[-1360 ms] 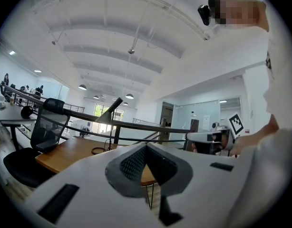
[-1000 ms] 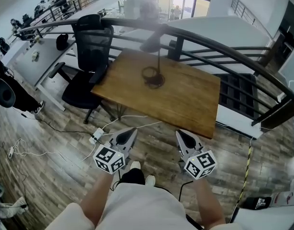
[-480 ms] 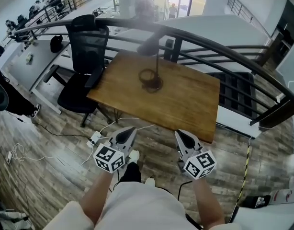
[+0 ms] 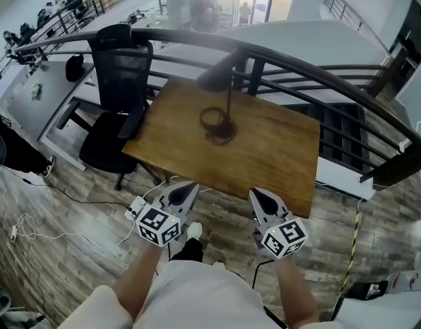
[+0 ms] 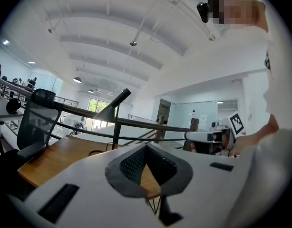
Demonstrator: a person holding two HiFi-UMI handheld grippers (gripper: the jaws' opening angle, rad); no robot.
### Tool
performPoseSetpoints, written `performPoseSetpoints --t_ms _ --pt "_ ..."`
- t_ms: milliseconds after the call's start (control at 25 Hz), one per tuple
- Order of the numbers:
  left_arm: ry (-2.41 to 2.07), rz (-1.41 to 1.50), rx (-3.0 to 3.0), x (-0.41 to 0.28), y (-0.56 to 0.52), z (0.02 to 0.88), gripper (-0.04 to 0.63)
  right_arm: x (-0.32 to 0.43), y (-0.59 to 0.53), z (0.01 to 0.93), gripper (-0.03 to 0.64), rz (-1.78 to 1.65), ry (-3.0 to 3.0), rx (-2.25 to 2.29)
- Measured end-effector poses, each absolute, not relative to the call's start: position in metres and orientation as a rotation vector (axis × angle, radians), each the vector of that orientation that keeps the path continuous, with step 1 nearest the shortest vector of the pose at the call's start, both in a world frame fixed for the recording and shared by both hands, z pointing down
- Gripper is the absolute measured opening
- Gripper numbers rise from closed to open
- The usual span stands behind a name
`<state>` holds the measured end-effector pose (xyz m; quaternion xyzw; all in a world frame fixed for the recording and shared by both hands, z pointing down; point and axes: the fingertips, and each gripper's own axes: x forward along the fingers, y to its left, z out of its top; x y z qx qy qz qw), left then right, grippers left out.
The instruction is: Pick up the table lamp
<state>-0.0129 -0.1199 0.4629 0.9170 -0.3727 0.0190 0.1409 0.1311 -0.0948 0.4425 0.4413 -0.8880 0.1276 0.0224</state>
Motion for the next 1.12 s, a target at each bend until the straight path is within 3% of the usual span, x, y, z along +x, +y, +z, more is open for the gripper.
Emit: performPoseSetpoints --t_ms 1120 --pt "-0.853 0.03 2.733 -0.045 -0.29 0.463 0.006 0.071 -0.261 0.442 0.017 0.325 -2.62 1.529"
